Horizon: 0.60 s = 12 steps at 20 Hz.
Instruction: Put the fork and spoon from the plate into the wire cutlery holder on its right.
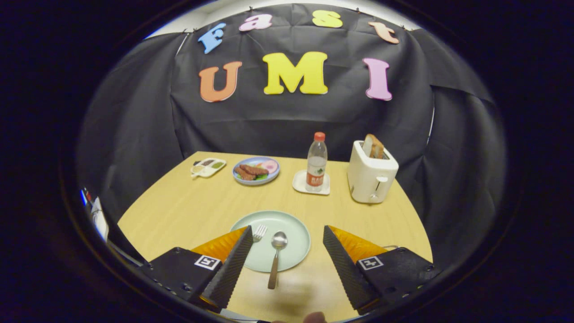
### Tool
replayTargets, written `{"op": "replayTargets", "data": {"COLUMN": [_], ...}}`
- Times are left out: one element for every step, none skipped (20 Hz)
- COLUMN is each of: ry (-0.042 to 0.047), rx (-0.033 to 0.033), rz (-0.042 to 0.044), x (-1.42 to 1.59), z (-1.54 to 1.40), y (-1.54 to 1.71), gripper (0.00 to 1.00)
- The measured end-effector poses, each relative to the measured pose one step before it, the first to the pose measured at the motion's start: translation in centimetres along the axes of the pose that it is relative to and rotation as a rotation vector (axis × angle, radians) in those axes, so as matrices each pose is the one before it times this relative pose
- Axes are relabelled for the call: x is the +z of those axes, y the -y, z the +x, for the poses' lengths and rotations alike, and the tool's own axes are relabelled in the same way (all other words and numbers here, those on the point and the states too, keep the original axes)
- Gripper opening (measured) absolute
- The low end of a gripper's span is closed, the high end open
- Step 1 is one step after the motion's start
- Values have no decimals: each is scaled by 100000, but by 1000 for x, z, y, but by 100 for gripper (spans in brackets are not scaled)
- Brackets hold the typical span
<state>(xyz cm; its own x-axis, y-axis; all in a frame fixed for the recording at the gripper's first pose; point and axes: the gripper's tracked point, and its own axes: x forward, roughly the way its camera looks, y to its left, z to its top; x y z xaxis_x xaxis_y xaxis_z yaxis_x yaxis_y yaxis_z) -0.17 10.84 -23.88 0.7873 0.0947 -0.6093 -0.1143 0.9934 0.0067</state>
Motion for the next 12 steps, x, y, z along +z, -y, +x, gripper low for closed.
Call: {"op": "replayTargets", "data": {"ry": [-2643, -2262, -1580, -1744, -1744, -1762, -2193, -1973, -1130, -1395, -1356, -1507], "rx": [-506, -129, 410, -12, 0, 42, -75, 483, 407, -46, 632, 353], "rz": [-708, -1187, -661, -393, -151, 105, 166, 596, 865, 376, -276, -869], "x": [-1040, -865, -784, -674, -739, -586, -614, -536, -373, -306, -410, -293], "z": [821, 807, 679, 736, 798, 819, 851, 673, 796, 630, 652, 488], "y": [-297, -366, -506, -351, -332, -293, -227, -305, -301, -210, -301, -226], "gripper": [95, 95, 95, 96, 96, 96, 96, 96, 95, 91, 85, 82]}}
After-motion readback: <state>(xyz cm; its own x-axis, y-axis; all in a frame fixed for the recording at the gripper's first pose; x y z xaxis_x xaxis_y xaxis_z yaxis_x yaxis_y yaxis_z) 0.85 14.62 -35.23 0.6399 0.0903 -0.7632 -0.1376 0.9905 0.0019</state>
